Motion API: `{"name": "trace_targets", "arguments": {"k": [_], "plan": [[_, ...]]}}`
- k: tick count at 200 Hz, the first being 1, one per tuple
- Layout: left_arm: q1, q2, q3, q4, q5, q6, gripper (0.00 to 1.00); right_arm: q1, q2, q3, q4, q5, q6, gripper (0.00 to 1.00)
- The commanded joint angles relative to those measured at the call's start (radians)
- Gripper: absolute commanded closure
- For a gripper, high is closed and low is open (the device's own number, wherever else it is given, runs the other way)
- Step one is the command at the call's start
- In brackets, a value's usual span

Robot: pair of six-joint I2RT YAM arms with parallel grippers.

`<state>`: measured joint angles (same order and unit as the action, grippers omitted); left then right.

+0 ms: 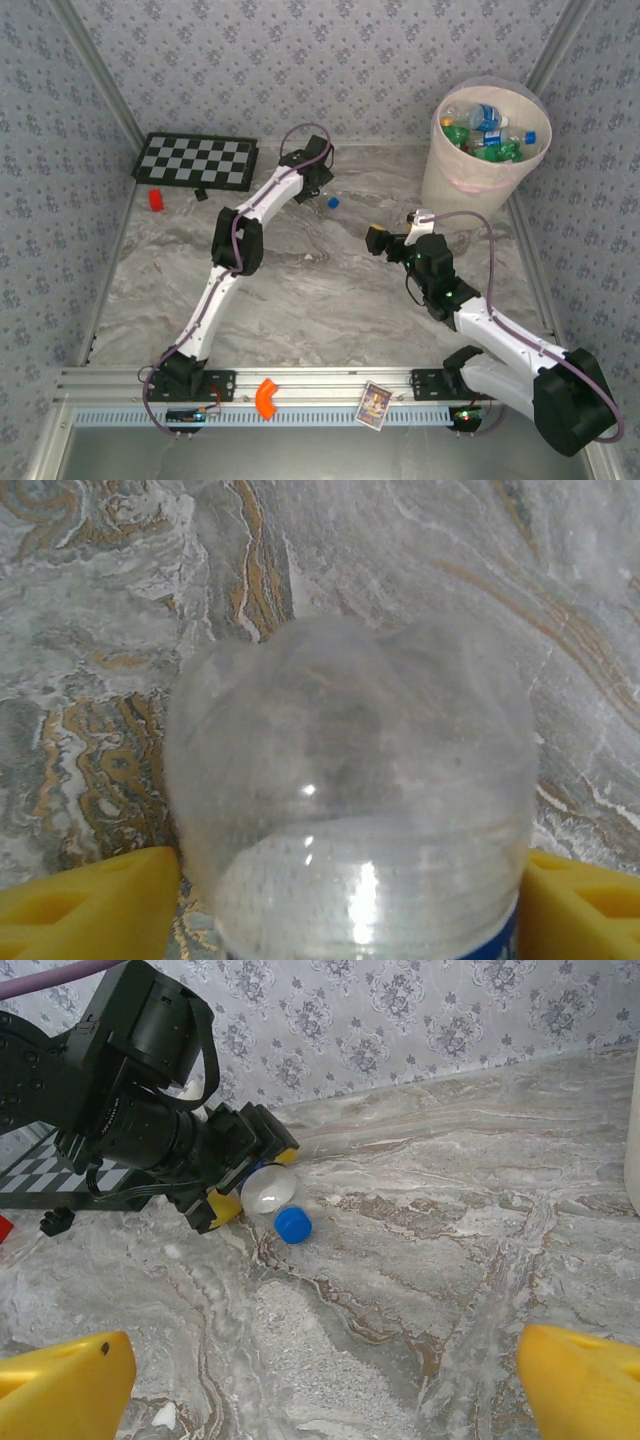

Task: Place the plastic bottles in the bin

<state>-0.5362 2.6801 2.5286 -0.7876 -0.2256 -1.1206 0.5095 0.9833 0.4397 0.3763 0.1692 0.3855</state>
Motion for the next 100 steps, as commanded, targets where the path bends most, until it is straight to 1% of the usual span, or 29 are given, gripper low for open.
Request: {"name": "trace_targets", "arguments": {"k": [1,6,16,39,49,60,83,100], "plan": [[0.009,-0.001,0.024,-0.081,0.020,0.023,0.22,0.007,-0.023,-0.002,-0.008,0.021,0.017,0.00],[0.010,-0.004,0.017,-0.090,0.022,0.027,0.23,0.007,-0.024,0.000,-0.010,0.021,0.018,0.00],[0.012,-0.017,-0.007,-0.092,0.023,0.042,0.28,0.006,-0.025,0.001,-0.011,0.023,0.017,0.01],[0.017,-0.058,-0.082,-0.064,0.019,0.082,0.31,0.007,-0.024,0.001,-0.011,0.019,0.019,0.00],[0.017,-0.078,-0.112,-0.051,0.022,0.097,0.37,0.007,-0.023,0.001,-0.011,0.021,0.018,0.00],[0.017,-0.102,-0.142,-0.032,0.026,0.115,0.41,0.007,-0.023,0.000,-0.011,0.024,0.019,0.00],[0.013,-0.175,-0.228,0.032,0.038,0.140,0.43,0.007,-0.016,0.002,-0.008,0.016,0.019,0.00],[0.009,-0.251,-0.343,0.117,0.052,0.158,0.44,0.007,-0.010,0.002,-0.007,0.013,0.020,0.01]]}}
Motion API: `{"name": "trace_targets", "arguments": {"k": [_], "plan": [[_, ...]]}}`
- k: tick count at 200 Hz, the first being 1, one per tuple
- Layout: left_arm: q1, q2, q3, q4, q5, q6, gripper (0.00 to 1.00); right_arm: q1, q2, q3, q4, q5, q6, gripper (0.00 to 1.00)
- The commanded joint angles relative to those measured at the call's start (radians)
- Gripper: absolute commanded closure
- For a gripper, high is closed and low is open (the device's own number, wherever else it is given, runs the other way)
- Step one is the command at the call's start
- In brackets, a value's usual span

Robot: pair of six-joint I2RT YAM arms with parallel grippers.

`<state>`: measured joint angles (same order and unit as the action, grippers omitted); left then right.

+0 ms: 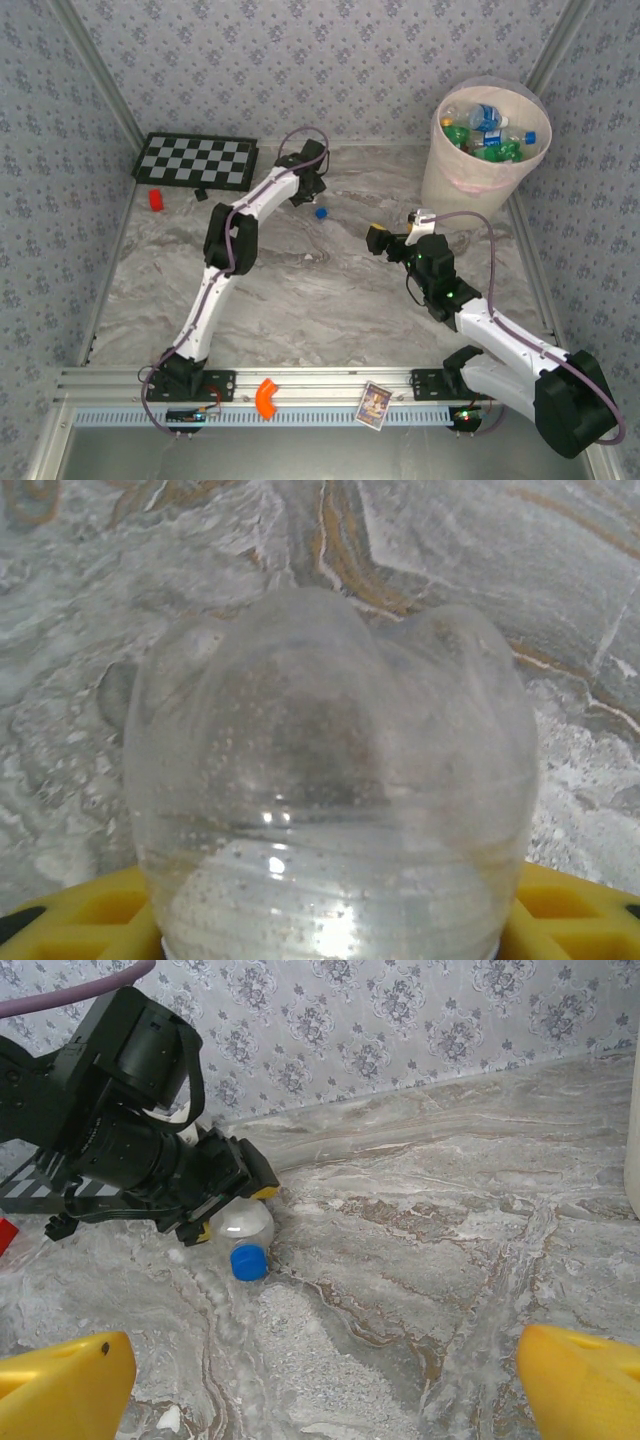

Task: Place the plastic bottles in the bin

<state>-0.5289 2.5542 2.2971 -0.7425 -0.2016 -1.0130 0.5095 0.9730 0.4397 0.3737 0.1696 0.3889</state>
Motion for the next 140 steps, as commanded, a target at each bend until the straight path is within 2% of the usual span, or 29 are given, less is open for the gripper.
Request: {"name": "trace_targets", "arguments": {"k": [1,18,51,100,140], "plan": [[0.001,-0.130,-0.115,0.082,0.029,0.052,0.44,0.007,0.000,0.002,-0.003,0.012,0.017,0.01],[-0.003,-0.217,-0.248,0.194,0.050,0.063,0.44,0.007,0.008,0.002,0.006,-0.006,0.017,0.01],[-0.016,-0.404,-0.536,0.409,0.096,0.070,0.44,0.003,0.082,0.033,0.020,-0.120,0.052,0.01],[-0.050,-0.630,-0.809,0.599,0.164,0.131,0.44,-0.002,0.184,0.058,0.081,-0.312,0.059,0.00],[-0.074,-0.780,-0.946,0.647,0.217,0.163,0.44,-0.005,0.253,0.110,0.126,-0.500,0.136,0.12]]}}
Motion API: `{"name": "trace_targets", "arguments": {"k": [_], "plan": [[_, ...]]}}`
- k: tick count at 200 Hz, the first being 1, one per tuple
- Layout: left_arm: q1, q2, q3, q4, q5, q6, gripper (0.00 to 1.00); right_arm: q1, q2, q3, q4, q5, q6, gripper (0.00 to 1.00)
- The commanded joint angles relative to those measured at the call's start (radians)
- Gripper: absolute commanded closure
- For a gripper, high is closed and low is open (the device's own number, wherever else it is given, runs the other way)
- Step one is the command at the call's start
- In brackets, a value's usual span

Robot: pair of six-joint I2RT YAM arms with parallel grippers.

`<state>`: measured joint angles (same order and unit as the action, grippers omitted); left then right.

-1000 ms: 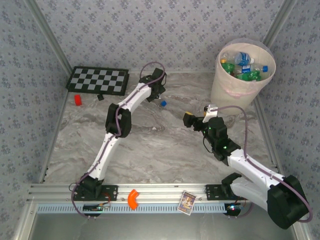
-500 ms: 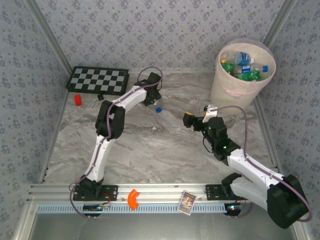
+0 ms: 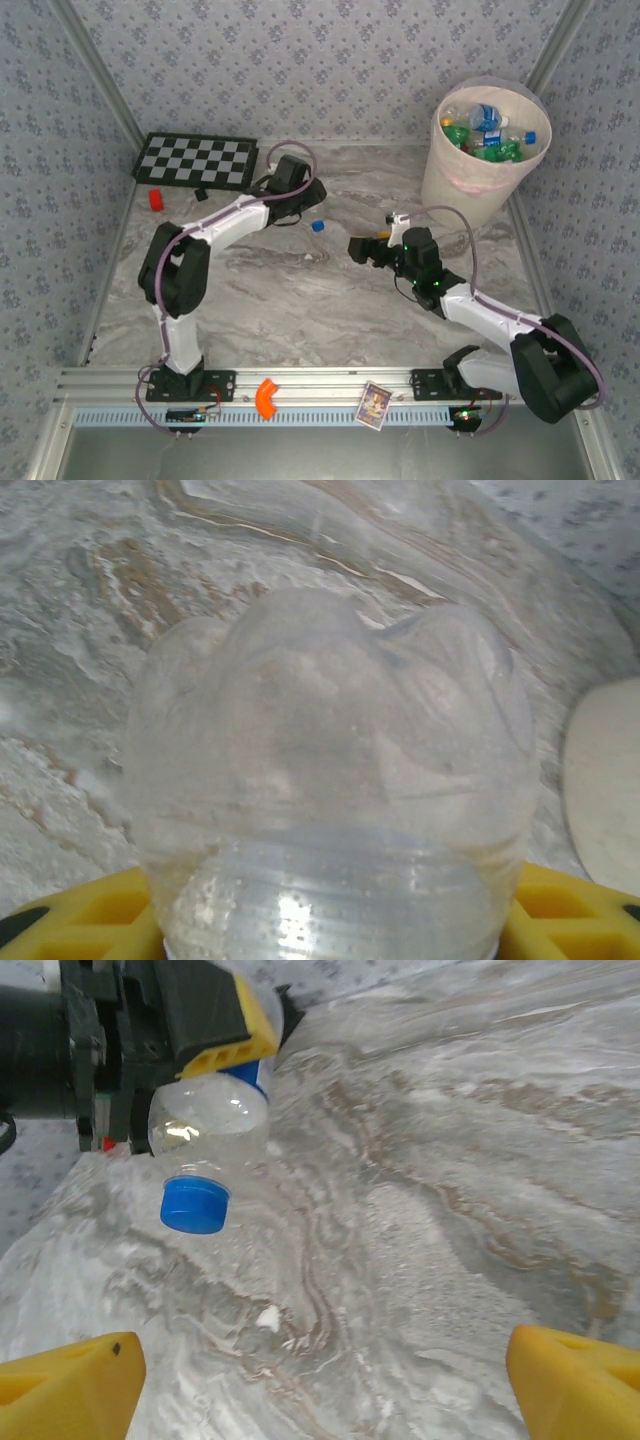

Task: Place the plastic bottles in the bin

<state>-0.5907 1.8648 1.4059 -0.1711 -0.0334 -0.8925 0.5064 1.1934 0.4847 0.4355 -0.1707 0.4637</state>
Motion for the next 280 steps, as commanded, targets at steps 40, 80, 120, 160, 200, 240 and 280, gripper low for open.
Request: {"name": "trace_targets", "arguments": {"k": [40,80,120,160,200,240,280], "plan": [[-0.042,-0.214,-0.177,0.149,0.092,0.058,0.44,0.026,0.155,0.172,0.076,-0.276,0.147,0.24],[-0.050,-0.307,-0.250,0.172,0.103,0.049,0.44,0.093,0.237,0.260,0.055,-0.279,0.153,0.30],[-0.052,-0.362,-0.284,0.177,0.115,0.051,0.44,0.138,0.325,0.332,0.046,-0.306,0.170,0.40],[-0.051,-0.396,-0.313,0.179,0.111,0.051,0.43,0.163,0.354,0.361,0.049,-0.300,0.188,0.52],[-0.051,-0.418,-0.328,0.182,0.100,0.058,0.41,0.183,0.347,0.376,0.014,-0.308,0.179,0.69],[-0.051,-0.449,-0.327,0.159,0.095,0.071,0.21,0.186,0.292,0.375,-0.032,-0.276,0.174,0.67],[-0.043,-0.584,-0.327,0.074,0.026,0.133,0.04,0.150,0.183,0.369,-0.147,-0.197,0.122,0.68]]}}
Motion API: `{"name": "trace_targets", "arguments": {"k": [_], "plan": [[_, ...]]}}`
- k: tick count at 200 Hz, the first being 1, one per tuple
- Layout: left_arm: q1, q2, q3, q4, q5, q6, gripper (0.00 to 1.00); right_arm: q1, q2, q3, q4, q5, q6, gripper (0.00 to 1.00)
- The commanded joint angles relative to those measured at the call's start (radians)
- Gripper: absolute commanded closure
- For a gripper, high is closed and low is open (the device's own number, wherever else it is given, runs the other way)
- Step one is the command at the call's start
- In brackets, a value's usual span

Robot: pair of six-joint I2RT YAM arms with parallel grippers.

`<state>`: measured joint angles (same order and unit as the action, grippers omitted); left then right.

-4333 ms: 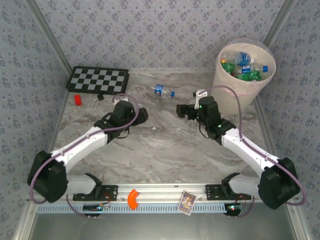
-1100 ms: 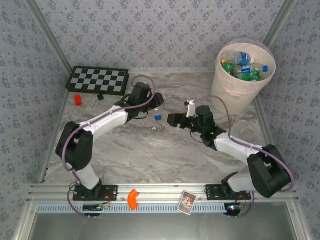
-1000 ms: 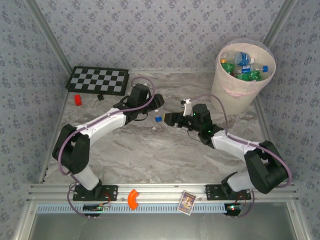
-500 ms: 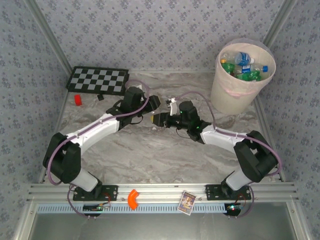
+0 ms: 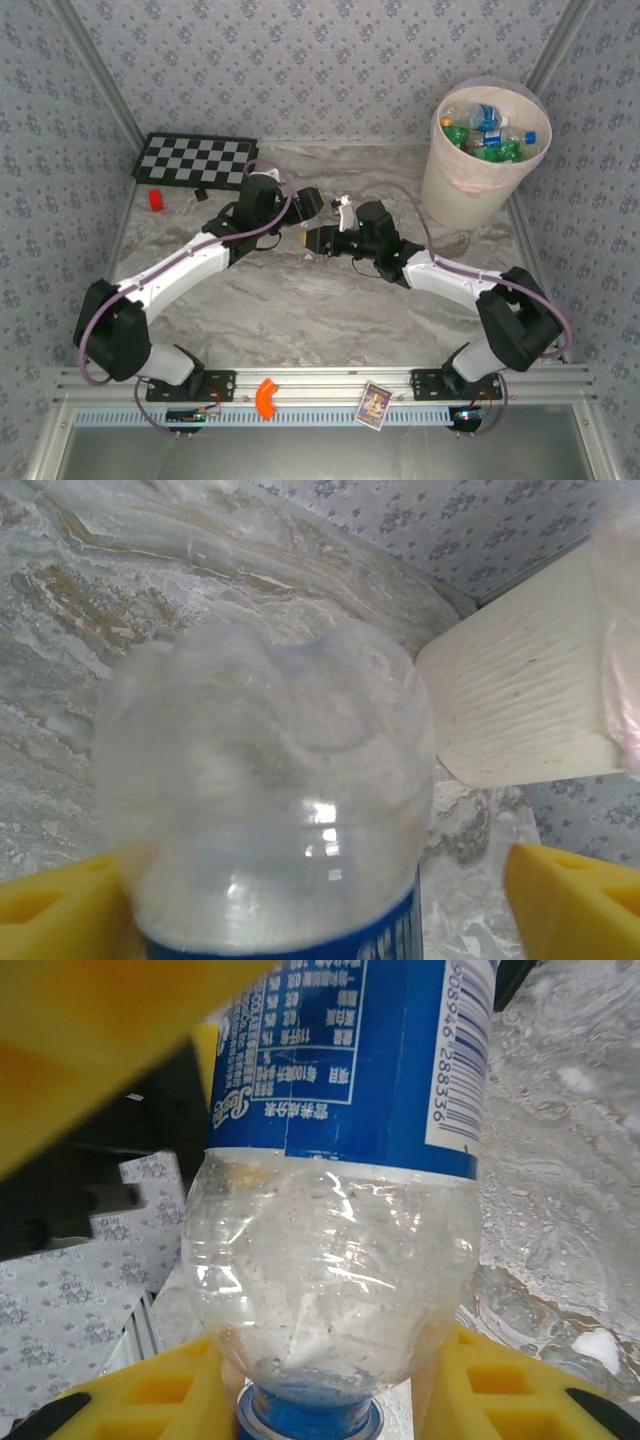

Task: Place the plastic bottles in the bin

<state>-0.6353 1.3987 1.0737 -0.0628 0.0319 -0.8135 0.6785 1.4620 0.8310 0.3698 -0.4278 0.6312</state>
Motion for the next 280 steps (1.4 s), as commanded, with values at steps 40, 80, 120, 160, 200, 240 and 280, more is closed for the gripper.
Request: {"name": "trace_targets", "arguments": {"k": [40,80,120,160,200,240,280], "plan": [[0.027,-0.302,-0.046,-0.079,-0.108,0.113,0.00,-0.079,-0.192,0.033,-0.210,0.122,-0.083,0.68],[0.042,-0.452,-0.150,-0.086,-0.136,0.140,0.00,-0.185,-0.334,0.083,-0.333,0.211,-0.075,0.68],[0.051,-0.521,-0.242,-0.069,-0.139,0.145,0.00,-0.266,-0.438,0.214,-0.498,0.392,-0.078,0.67],[0.051,-0.559,-0.290,-0.065,-0.127,0.133,0.00,-0.396,-0.466,0.340,-0.617,0.503,0.002,0.67],[0.052,-0.581,-0.328,-0.058,-0.111,0.108,0.00,-0.541,-0.447,0.420,-0.637,0.565,0.095,0.67],[0.052,-0.617,-0.343,-0.071,-0.120,0.111,0.00,-0.651,-0.348,0.530,-0.686,0.539,0.118,0.67],[0.052,-0.653,-0.363,-0.066,-0.129,0.106,0.00,-0.714,-0.253,0.605,-0.724,0.554,0.173,0.65]]}}
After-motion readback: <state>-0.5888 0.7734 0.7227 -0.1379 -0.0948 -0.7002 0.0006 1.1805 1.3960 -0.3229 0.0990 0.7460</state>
